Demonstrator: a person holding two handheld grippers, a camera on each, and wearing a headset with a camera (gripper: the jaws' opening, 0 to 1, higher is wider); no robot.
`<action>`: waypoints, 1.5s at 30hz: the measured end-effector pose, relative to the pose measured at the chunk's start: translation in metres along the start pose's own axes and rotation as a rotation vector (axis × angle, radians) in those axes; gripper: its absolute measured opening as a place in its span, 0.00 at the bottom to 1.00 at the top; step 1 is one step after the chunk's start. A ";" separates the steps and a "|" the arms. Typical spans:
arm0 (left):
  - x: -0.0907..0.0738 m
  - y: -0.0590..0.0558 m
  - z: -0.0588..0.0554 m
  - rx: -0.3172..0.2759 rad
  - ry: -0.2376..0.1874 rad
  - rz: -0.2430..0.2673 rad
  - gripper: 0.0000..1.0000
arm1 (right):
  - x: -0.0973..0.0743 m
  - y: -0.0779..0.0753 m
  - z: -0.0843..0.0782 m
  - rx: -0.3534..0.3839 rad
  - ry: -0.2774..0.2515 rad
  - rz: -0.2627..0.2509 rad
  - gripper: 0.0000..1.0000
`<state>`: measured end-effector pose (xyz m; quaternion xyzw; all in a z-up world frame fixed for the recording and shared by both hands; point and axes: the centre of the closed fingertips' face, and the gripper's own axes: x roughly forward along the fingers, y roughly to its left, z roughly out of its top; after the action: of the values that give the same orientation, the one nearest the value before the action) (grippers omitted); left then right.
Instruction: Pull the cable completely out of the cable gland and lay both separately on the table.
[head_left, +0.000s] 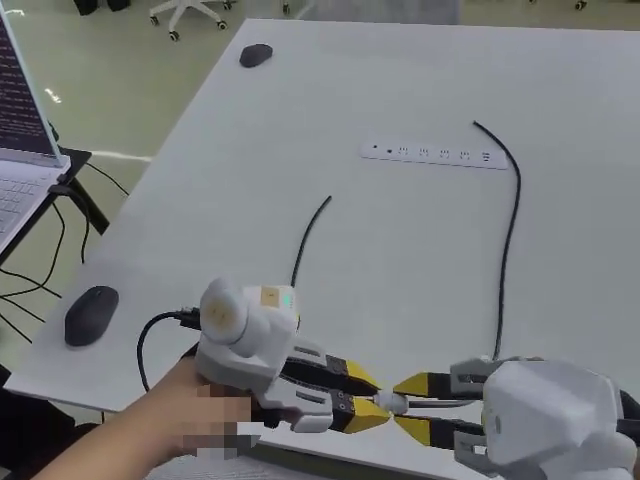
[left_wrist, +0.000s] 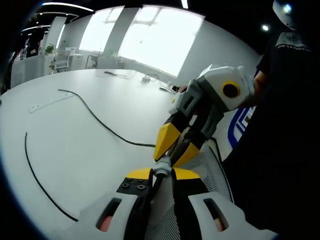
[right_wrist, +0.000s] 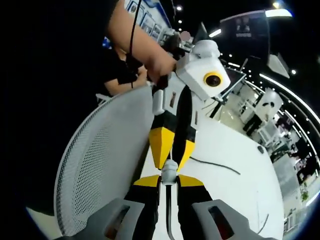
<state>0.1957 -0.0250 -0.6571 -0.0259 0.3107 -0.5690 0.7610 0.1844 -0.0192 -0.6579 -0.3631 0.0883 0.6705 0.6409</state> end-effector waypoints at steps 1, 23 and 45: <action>0.000 0.000 0.001 0.000 0.000 0.001 0.15 | 0.000 0.000 0.001 0.001 -0.001 -0.001 0.07; -0.004 0.003 0.002 0.179 0.005 0.051 0.15 | -0.010 -0.015 -0.002 0.317 -0.039 -0.093 0.18; -0.011 0.013 0.007 0.207 -0.009 0.107 0.15 | 0.000 -0.023 -0.012 0.367 0.075 -0.322 0.02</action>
<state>0.2082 -0.0133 -0.6520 0.0666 0.2477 -0.5565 0.7903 0.2098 -0.0232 -0.6587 -0.2746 0.1735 0.5183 0.7911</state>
